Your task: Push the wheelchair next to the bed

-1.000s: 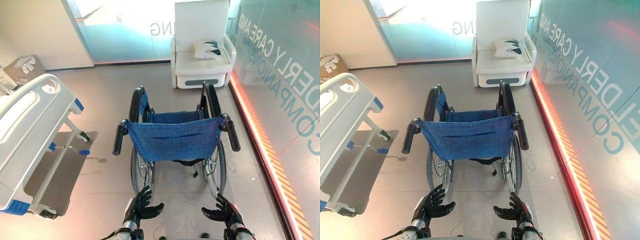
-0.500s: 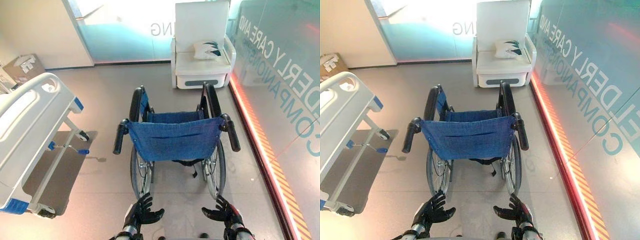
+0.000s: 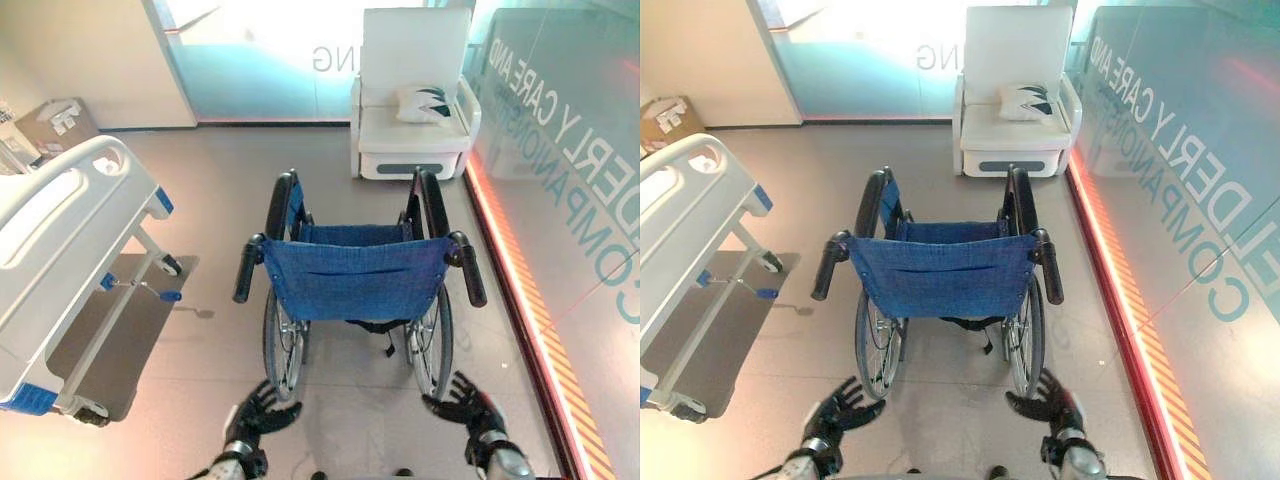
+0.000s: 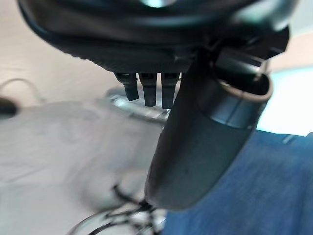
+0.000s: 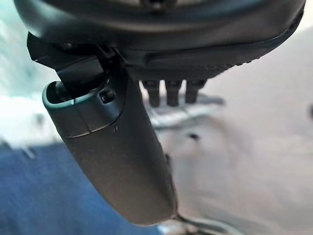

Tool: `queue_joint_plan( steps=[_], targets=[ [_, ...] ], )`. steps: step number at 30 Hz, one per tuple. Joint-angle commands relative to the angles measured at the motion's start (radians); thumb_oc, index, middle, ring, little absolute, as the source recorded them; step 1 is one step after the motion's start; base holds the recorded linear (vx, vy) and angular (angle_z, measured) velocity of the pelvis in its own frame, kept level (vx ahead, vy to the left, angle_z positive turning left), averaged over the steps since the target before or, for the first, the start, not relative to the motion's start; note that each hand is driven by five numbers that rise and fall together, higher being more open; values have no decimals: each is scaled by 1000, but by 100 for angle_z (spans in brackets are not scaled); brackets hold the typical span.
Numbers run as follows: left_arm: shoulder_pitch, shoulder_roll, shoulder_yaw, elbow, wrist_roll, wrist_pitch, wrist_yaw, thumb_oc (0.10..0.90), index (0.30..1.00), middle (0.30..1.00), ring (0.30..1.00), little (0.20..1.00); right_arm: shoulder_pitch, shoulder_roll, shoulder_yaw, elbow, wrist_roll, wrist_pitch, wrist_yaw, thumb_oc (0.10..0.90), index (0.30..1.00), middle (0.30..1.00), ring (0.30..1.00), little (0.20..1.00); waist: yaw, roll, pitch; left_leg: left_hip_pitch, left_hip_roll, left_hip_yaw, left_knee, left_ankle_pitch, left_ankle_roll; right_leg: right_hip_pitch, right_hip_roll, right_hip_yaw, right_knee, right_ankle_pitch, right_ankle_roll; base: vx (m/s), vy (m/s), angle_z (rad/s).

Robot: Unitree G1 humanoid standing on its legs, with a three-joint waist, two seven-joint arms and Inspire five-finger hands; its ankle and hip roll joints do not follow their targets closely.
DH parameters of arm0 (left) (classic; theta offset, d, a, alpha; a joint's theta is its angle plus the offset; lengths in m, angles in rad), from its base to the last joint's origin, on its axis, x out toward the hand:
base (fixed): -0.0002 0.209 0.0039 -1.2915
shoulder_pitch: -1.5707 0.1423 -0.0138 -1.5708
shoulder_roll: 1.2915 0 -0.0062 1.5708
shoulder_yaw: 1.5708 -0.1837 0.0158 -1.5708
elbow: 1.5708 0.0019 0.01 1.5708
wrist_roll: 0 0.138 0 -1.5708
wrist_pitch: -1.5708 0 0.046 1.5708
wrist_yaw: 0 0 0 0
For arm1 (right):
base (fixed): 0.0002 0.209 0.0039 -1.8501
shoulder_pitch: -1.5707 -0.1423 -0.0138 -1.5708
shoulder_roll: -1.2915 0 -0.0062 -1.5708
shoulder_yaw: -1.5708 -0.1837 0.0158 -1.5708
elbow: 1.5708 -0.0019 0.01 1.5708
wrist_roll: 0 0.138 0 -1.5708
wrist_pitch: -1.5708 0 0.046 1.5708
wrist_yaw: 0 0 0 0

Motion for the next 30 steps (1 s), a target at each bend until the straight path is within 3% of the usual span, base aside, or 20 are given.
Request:
queue_joint_plan(
  steps=[1,4,7,10,14,22,30],
  targets=[
    [-140,131,67,-62,-63,-94,87,800,900,900,900,900,-169,-147,-97,-56,90,-60,65,800,900,900,900,900,15,-26,-26,-12,-66,6,12,-63,24,-16,-2,-12,67,-44,5,-5,18,5],
    [-184,220,123,-90,-66,-93,139,800,900,900,900,900,-229,-241,-129,-82,79,-60,41,800,900,900,900,900,17,-28,-24,-8,-68,1,12,-66,22,-11,-3,-14,66,-47,8,0,0,0],
    [-266,331,145,-124,-29,-61,222,800,900,900,900,900,-324,-336,-117,-140,64,-32,-49,800,900,900,900,900,16,-28,-26,-16,-70,-3,7,-58,18,-17,-7,-16,62,-42,11,0,0,0],
    [-337,402,139,-160,-14,-55,295,800,900,900,900,900,-405,-388,-87,-197,67,-7,-137,800,900,900,900,900,13,-28,-26,-23,-71,-7,8,-57,17,-24,-8,-15,62,-41,13,0,0,0],
    [-400,460,144,-208,-10,-41,311,800,900,900,900,900,-477,-428,-65,-266,69,0,-208,800,900,900,900,900,12,-28,-25,-27,-71,-10,10,-57,15,-22,-8,-16,59,-43,13,-14,-2,3],
    [-443,486,151,-396,-102,-18,141,800,900,900,900,900,-524,-451,-75,-421,43,57,-209,800,900,900,900,900,16,-31,-28,-27,-69,-16,9,-59,16,-18,-5,-16,56,-47,15,0,0,0],
    [-385,418,139,-652,-190,23,-95,800,900,900,900,900,-440,-389,-83,-652,-75,90,-166,800,900,900,900,900,12,-37,-31,-26,-66,-18,4,-61,23,-21,2,-6,51,-43,18,0,0,0]
  ],
)
